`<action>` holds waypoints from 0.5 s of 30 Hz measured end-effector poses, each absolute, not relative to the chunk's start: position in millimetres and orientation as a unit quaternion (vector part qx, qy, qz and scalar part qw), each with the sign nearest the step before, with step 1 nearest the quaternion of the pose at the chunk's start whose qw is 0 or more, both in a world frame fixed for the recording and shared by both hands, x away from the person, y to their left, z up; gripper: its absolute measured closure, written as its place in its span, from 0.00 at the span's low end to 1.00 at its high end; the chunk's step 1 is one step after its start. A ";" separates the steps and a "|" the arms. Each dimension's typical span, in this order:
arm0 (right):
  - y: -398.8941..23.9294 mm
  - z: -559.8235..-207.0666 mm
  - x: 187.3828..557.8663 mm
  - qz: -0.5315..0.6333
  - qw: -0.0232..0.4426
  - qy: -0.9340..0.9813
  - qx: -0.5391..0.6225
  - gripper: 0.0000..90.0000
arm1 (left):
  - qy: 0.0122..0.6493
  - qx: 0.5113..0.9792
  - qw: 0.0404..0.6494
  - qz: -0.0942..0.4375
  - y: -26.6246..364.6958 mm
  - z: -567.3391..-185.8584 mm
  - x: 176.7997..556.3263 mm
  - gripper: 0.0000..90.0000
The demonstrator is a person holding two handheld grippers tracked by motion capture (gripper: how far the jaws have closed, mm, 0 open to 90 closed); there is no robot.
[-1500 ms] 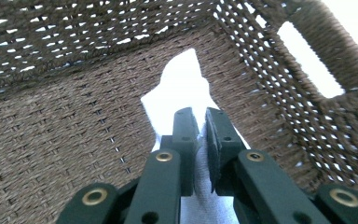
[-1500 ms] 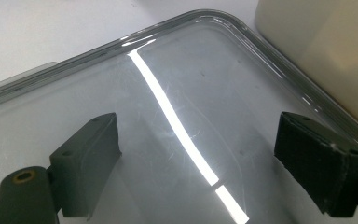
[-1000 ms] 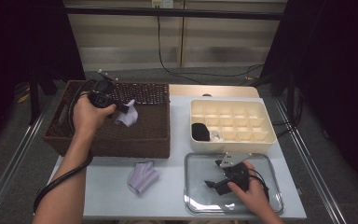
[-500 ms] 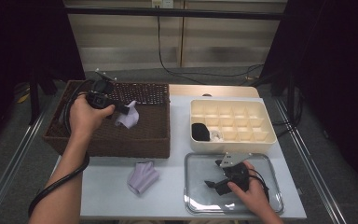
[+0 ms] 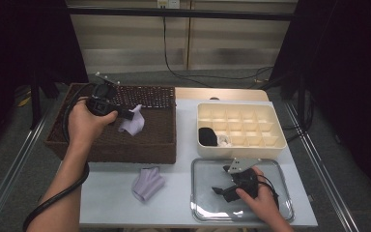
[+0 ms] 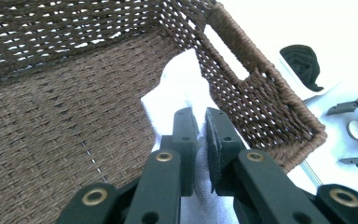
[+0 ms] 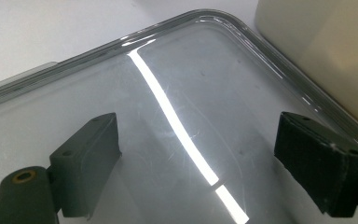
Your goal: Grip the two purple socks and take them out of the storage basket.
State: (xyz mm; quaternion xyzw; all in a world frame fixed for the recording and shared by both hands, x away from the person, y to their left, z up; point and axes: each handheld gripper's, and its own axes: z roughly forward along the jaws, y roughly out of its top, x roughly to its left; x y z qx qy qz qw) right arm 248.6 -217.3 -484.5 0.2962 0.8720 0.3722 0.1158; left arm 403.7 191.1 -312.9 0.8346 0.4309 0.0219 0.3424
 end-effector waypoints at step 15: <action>-217.3 -484.5 248.6 0.372 0.116 0.872 0.296 0.15 | 0.415 0.839 0.351 0.013 187.3 -313.6 387.5 0.92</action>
